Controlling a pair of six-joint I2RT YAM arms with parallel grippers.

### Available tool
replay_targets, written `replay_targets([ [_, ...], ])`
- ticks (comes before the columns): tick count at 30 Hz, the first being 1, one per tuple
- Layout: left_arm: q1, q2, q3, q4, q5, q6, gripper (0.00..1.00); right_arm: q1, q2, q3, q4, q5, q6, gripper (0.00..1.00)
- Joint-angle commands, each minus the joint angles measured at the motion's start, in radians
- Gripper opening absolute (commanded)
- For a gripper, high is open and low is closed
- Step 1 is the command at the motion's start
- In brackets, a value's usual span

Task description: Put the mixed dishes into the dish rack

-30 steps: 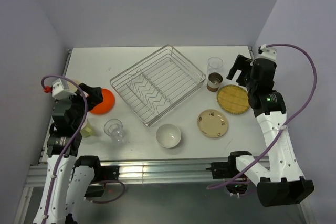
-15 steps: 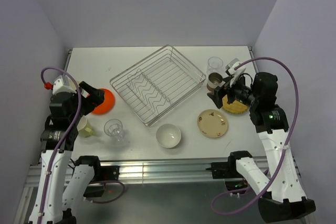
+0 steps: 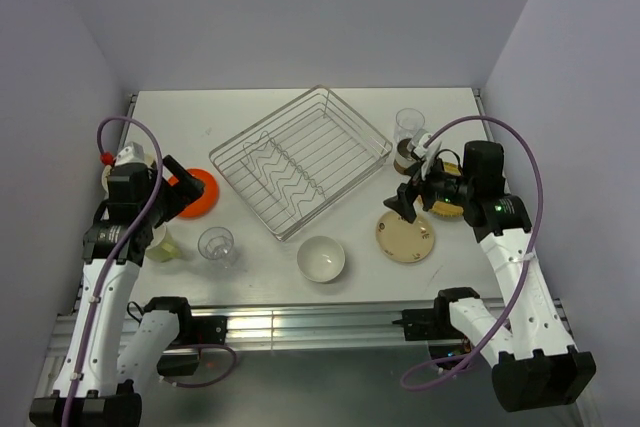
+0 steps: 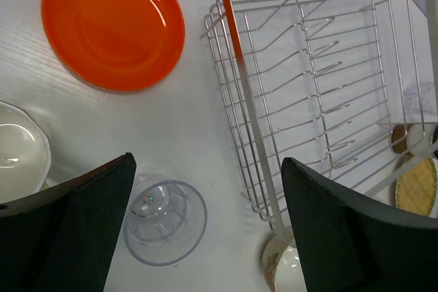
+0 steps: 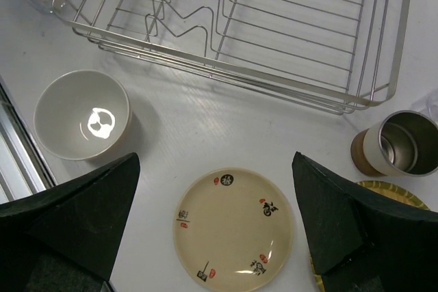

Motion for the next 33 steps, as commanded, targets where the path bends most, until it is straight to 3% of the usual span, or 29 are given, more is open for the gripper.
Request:
replay_targets([
  [1, 0.002, 0.02, 0.017, 0.042, 0.093, 0.005, 0.95, 0.005, 0.0, -0.024, 0.078, 0.026, 0.026, 1.0],
  [5, 0.001, 0.048, -0.004, 0.119, 0.207, -0.025, 0.99, 0.003, 0.026, -0.026, 0.143, 0.111, 0.071, 1.0],
  [16, -0.004, 0.022, -0.027, 0.168, 0.288, -0.01, 0.99, 0.002, 0.101, -0.007, 0.132, 0.056, 0.112, 1.0],
  [20, -0.027, 0.022, -0.055, 0.223, 0.428, -0.005, 0.95, 0.003, 0.115, -0.012, 0.077, -0.007, 0.08, 1.0],
  [22, -0.103, 0.04, -0.06, 0.246, 0.491, -0.016, 0.92, 0.005, 0.135, -0.014, 0.012, -0.069, 0.04, 0.99],
  [26, -0.385, 0.036, -0.078, 0.254, 0.384, -0.076, 0.87, 0.031, 0.135, -0.055, -0.034, -0.11, 0.005, 0.98],
  [28, -0.453, 0.014, -0.101, 0.259, 0.341, -0.137, 0.84, 0.043, 0.124, -0.069, -0.048, -0.129, -0.014, 0.98],
  [31, -0.563, -0.035, -0.156, 0.288, 0.263, -0.215, 0.82, 0.112, 0.112, -0.095, -0.097, -0.155, -0.083, 0.98],
  [33, -0.634, -0.061, -0.184, 0.301, 0.194, -0.241, 0.82, 0.235, 0.104, -0.133, -0.063, -0.062, -0.036, 0.92],
])
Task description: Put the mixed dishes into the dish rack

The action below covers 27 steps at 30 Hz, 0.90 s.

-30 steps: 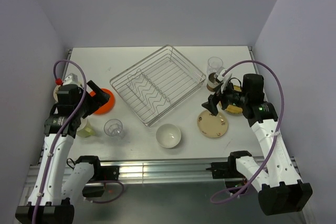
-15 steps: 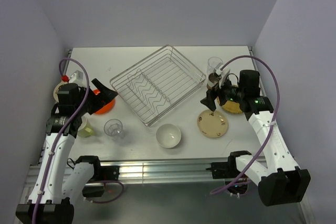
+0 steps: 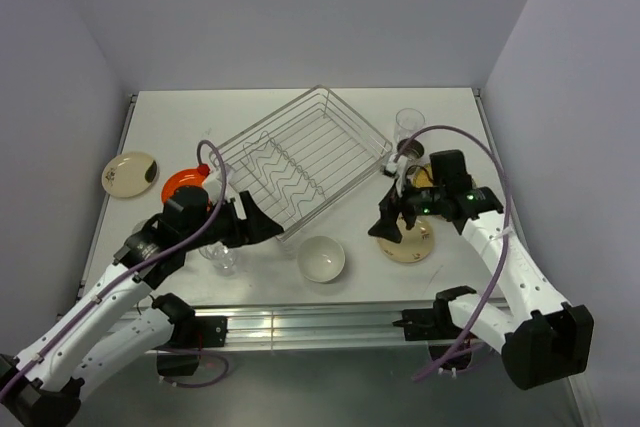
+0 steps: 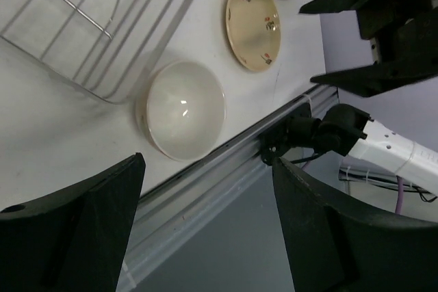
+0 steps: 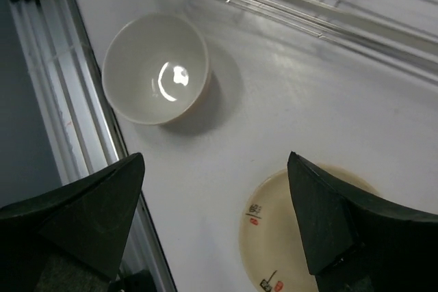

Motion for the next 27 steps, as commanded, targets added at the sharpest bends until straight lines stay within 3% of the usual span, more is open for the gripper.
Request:
replay_targets([
  [1, -0.088, -0.042, -0.031, 0.067, -0.139, -0.105, 0.82, 0.177, -0.048, -0.042, 0.015, 0.099, 0.026, 0.91],
  [4, -0.145, -0.027, -0.036, 0.082, -0.193, -0.117, 0.82, 0.291, -0.051, -0.092, 0.22, 0.251, 0.259, 0.89],
  [7, -0.191, 0.01, -0.03, 0.099, -0.239, -0.125, 0.81, 0.343, 0.003, -0.098, 0.296, 0.365, 0.359, 0.85],
  [11, -0.241, 0.036, -0.019, 0.084, -0.288, -0.116, 0.82, 0.415, 0.073, -0.113, 0.385, 0.498, 0.519, 0.7],
  [13, -0.246, 0.033, -0.013, 0.07, -0.288, -0.116, 0.82, 0.449, 0.104, -0.125, 0.413, 0.532, 0.595, 0.69],
  [17, -0.252, -0.013, -0.017, 0.043, -0.34, -0.123, 0.82, 0.5, 0.142, -0.162, 0.486, 0.583, 0.691, 0.65],
  [27, -0.252, -0.085, -0.037, -0.011, -0.366, -0.145, 0.82, 0.57, 0.248, -0.179, 0.541, 0.624, 0.757, 0.57],
])
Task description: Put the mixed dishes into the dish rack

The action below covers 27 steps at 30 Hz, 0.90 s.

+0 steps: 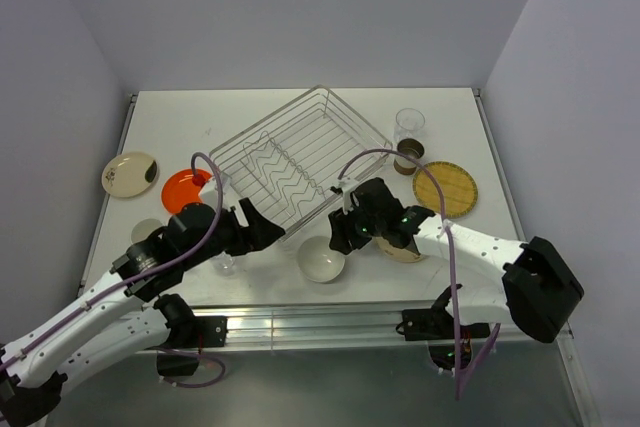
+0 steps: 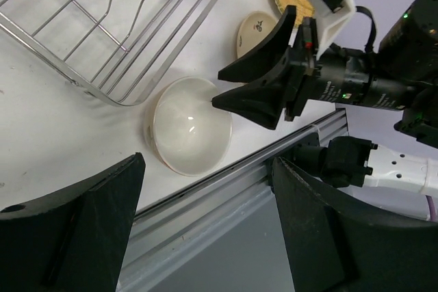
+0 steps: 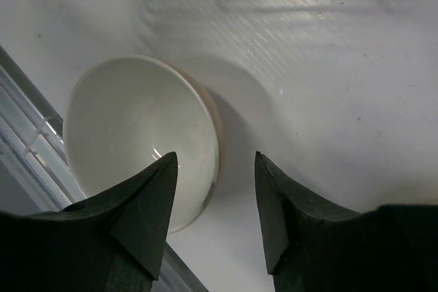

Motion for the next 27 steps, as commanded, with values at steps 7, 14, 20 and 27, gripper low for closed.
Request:
replay_targets([
  [7, -0.005, -0.025, 0.016, -0.05, -0.037, -0.016, 0.8, 0.043, 0.089, 0.004, 0.089, 0.086, 0.089, 0.43],
  [14, -0.004, -0.04, 0.017, -0.056, -0.043, -0.019, 0.8, 0.047, 0.114, -0.009, 0.113, 0.09, 0.094, 0.22],
  [20, -0.005, -0.01, 0.026, -0.01, 0.006, 0.033, 0.8, 0.046, 0.093, 0.005, 0.096, 0.059, 0.074, 0.07],
  [27, -0.004, 0.065, 0.094, 0.011, 0.036, 0.141, 0.81, 0.044, 0.028, 0.063, -0.018, -0.068, -0.081, 0.0],
])
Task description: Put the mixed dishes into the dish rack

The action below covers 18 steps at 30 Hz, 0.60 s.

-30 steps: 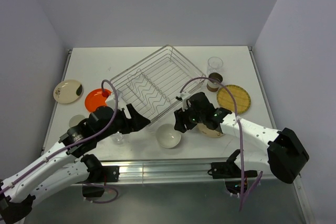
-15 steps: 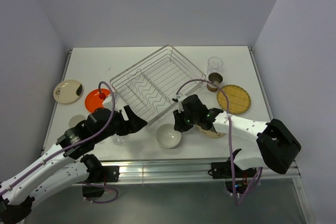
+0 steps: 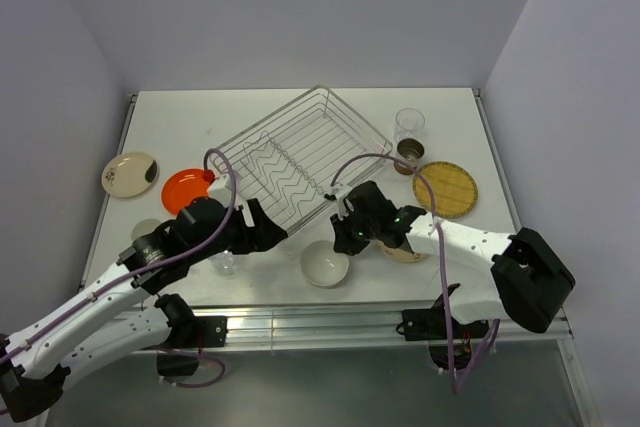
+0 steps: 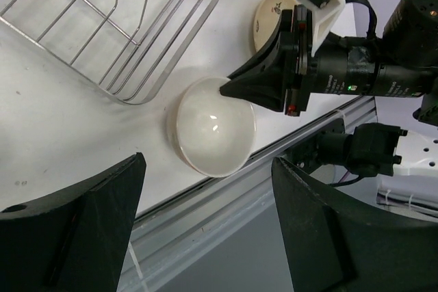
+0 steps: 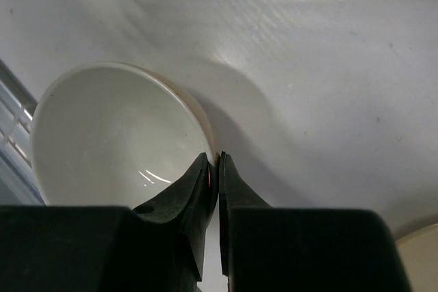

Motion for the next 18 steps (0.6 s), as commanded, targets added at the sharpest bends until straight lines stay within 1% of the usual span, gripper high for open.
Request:
replay_targets([
  [1, -0.004, 0.032, 0.082, 0.056, 0.026, 0.084, 0.81, 0.003, -0.083, 0.053, -0.063, -0.122, -0.13, 0.0],
  [3, -0.004, 0.048, 0.097, 0.059, 0.026, 0.106, 0.81, 0.003, -0.128, 0.052, -0.092, -0.16, -0.213, 0.0],
  [8, -0.004, 0.071, 0.113, 0.105, 0.06, 0.141, 0.81, 0.003, -0.23, 0.067, -0.186, -0.29, -0.329, 0.0],
  [11, -0.002, 0.071, 0.113, 0.134, 0.09, 0.153, 0.81, 0.003, -0.321, 0.099, -0.246, -0.323, -0.414, 0.0],
  [12, -0.002, 0.069, 0.114, 0.157, 0.097, 0.158, 0.82, 0.003, -0.371, 0.107, -0.255, -0.317, -0.448, 0.0],
  [15, -0.004, 0.068, 0.121, 0.192, 0.127, 0.16, 0.82, -0.005, -0.456, 0.147, -0.27, -0.277, -0.476, 0.0],
  [18, -0.004, 0.072, 0.131, 0.242, 0.155, 0.154, 0.82, -0.032, -0.476, 0.199, -0.27, -0.22, -0.473, 0.0],
])
